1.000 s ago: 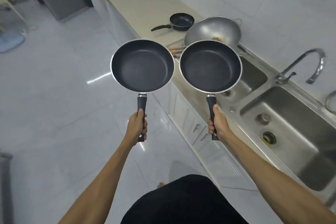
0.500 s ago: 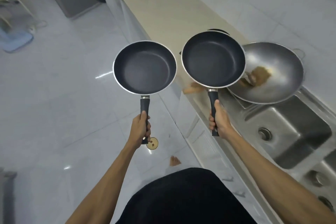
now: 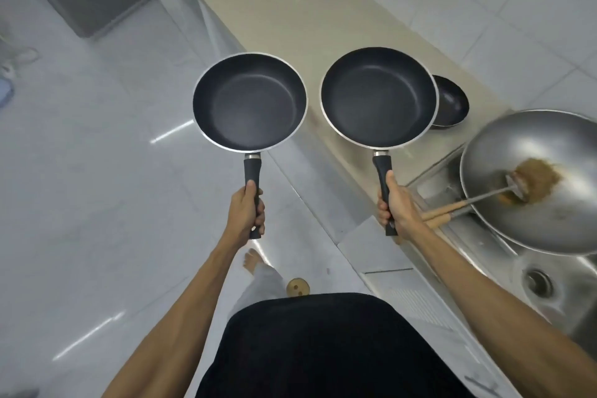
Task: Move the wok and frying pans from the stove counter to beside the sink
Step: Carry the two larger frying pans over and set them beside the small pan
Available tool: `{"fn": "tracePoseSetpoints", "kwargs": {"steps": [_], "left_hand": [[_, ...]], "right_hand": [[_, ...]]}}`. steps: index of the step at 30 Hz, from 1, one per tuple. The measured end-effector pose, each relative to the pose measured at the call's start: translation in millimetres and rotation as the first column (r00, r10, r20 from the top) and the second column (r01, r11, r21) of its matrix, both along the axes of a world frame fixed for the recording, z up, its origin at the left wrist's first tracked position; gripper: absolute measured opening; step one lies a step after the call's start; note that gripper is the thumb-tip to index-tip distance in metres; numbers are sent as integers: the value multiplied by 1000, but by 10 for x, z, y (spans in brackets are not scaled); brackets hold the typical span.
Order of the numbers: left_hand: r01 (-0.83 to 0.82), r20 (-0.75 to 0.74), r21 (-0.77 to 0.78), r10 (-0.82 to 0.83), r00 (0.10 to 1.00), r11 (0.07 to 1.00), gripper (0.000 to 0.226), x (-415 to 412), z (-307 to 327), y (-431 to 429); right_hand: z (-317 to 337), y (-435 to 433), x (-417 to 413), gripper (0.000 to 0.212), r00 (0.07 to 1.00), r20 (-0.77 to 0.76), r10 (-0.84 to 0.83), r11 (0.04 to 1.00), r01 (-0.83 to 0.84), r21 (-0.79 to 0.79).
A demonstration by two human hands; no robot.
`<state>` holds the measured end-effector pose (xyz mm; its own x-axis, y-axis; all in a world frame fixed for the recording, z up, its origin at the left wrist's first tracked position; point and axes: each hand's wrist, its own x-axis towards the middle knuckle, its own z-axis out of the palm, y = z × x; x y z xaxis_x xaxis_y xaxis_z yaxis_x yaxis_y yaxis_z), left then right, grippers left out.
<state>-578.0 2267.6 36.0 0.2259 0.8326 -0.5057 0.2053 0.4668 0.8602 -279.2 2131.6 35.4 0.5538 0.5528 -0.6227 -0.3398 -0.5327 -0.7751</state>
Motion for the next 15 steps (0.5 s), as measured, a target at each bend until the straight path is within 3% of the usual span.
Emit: {"fn": "tracePoseSetpoints", "kwargs": {"steps": [8, 15], "left_hand": [[235, -88, -20, -235, 968, 972, 42, -389, 146, 1893], [334, -80, -35, -335, 939, 942, 41, -108, 52, 2968]], "right_hand": [[-73, 1220, -546, 54, 987, -29, -155, 988, 154, -30], [-165, 1868, -556, 52, 971, -1, -240, 969, 240, -58]]}}
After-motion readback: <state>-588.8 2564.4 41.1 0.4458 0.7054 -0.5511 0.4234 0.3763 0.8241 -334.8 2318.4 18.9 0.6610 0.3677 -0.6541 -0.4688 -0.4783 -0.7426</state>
